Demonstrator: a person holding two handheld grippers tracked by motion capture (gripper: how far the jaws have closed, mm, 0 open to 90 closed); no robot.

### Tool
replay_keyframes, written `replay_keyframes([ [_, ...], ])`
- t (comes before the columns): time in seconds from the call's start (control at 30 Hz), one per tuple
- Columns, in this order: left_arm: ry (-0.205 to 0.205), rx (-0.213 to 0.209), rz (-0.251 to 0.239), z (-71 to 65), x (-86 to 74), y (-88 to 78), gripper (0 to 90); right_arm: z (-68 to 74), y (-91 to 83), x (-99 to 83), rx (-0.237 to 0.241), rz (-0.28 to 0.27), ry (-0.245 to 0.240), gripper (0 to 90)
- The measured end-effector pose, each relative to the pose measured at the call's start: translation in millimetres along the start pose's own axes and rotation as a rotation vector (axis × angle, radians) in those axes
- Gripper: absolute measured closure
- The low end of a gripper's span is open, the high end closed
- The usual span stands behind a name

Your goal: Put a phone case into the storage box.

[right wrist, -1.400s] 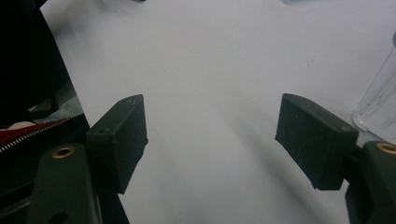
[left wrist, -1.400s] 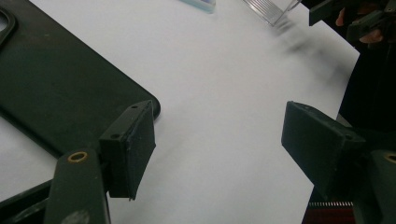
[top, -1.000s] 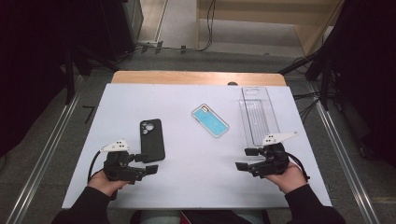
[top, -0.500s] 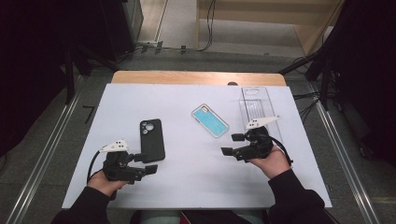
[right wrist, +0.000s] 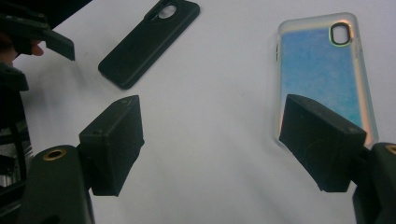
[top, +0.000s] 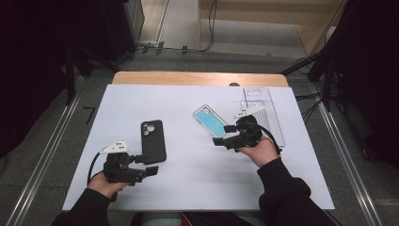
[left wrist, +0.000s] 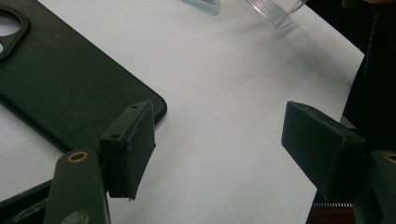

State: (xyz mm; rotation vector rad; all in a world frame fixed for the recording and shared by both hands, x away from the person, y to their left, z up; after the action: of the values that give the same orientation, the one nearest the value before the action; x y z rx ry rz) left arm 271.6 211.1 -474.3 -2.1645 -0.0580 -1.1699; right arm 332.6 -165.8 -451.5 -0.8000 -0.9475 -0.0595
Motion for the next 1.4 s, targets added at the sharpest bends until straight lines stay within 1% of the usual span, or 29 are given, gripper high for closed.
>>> replay_keyframes([
  [0.07, -0.003, 0.001, 0.0, 0.4, -0.1, -0.2, 25.8, -2.8, 7.3, 4.9, -0.009, 0.0, -0.004, 19.6],
  [0.13, -0.002, 0.0, 0.0, 0.7, -0.3, -0.3, 25.8, -3.6, 8.7, 6.1, -0.008, -0.005, -0.006, 19.6],
  [0.27, -0.005, -0.001, -0.002, 0.7, -0.5, -0.8, 25.8, -11.7, 16.5, 15.4, -0.01, -0.019, 0.0, 19.6],
  [0.37, -0.007, -0.001, -0.003, 1.0, -0.5, -1.0, 25.8, -14.1, 19.6, 18.3, -0.005, -0.02, 0.005, 19.6],
  [0.47, -0.006, 0.001, -0.002, 1.2, -0.5, -1.0, 25.8, -18.4, 27.5, 23.3, -0.015, -0.018, -0.004, 19.5],
  [0.5, -0.007, 0.0, -0.002, 1.0, -0.6, -0.8, 25.8, -20.3, 33.2, 26.8, -0.019, -0.027, -0.01, 17.6],
  [0.57, -0.006, -0.002, -0.001, 0.9, -0.7, -0.8, 25.8, -21.0, 34.6, 27.5, -0.017, -0.028, -0.01, 16.5],
  [0.6, -0.006, -0.002, -0.002, 0.9, -0.7, -0.7, 25.8, -24.4, 41.3, 30.4, -0.003, -0.003, 0.015, 15.6],
  [0.67, -0.006, -0.001, -0.002, 1.3, -0.7, -0.8, 25.8, -25.4, 43.5, 31.4, -0.003, 0.002, 0.012, 15.6],
  [0.7, -0.006, 0.0, -0.004, 1.4, -0.7, -0.8, 25.8, -27.6, 49.9, 34.5, -0.027, 0.009, 0.0, 13.2],
  [0.73, -0.006, -0.001, -0.004, 1.5, -0.7, -0.8, 25.8, -27.6, 49.9, 34.5, -0.027, 0.009, 0.0, 13.2],
  [0.77, -0.006, -0.001, -0.004, 1.5, -0.7, -0.8, 25.8, -29.6, 54.5, 37.1, -0.032, 0.016, -0.011, 3.6],
  [0.8, -0.006, -0.002, -0.003, 1.5, -0.7, -0.9, 25.8, -29.6, 54.5, 37.1, -0.032, 0.016, -0.011, 3.6],
  [0.83, -0.006, -0.001, -0.003, 1.4, -0.7, -0.9, 25.8, -30.7, 57.2, 38.5, -0.027, 0.011, -0.02, 0.0],
  [0.87, -0.005, -0.002, -0.003, 1.4, -0.8, -0.8, 25.8, -31.8, 59.3, 40.0, -0.028, 0.004, -0.022, 0.0],
  [0.9, -0.006, -0.002, -0.003, 1.4, -0.8, -0.7, 25.8, -34.8, 62.2, 42.3, -0.035, -0.003, -0.002, 0.0],
  [0.97, -0.006, -0.003, -0.003, 1.3, -0.7, -1.0, 25.8, -37.4, 63.8, 43.7, -0.035, -0.005, 0.002, 0.0],
  [1.0, -0.006, -0.003, -0.004, 1.1, -0.7, -1.2, 25.8, -42.1, 65.7, 45.8, -0.056, -0.003, 0.007, 0.0],
  [1.03, -0.006, -0.003, -0.004, 1.1, -0.7, -1.2, 25.8, -42.1, 65.7, 45.8, -0.056, -0.003, 0.007, 0.0],
  [1.1, -0.006, -0.003, -0.004, 1.5, -0.7, -1.3, 25.8, -46.3, 67.1, 47.4, -0.078, -0.014, -0.002, 0.0],
  [1.2, -0.007, -0.003, -0.004, 1.5, -0.8, -1.2, 25.8, -48.8, 67.7, 48.2, -0.083, -0.018, -0.004, 0.0],
  [1.3, -0.006, -0.003, -0.002, 1.4, -0.8, -1.3, 25.8, -55.6, 70.1, 46.9, -0.105, -0.027, -0.008, 0.0],
  [1.37, -0.007, -0.004, -0.004, 1.4, -0.8, -1.4, 25.8, -59.2, 70.8, 45.7, -0.129, -0.038, -0.018, 7.1],
  [1.4, -0.007, -0.003, -0.003, 1.5, -0.8, -1.3, 25.8, -59.2, 70.8, 45.7, -0.129, -0.038, -0.018, 7.1],
])
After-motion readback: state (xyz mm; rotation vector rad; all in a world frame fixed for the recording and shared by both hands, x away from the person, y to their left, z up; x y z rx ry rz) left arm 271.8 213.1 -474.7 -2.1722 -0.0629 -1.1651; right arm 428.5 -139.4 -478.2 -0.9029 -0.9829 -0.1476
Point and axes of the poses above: each handheld gripper's, and its own axes: y roughly forward along the jaws, x roughly out of its top, z roughly to its left, the point moved 2 cm from there along y, roughly forward along the jaws, and after that the axes turned 4 degrees about -z, right-handed, at the moved point
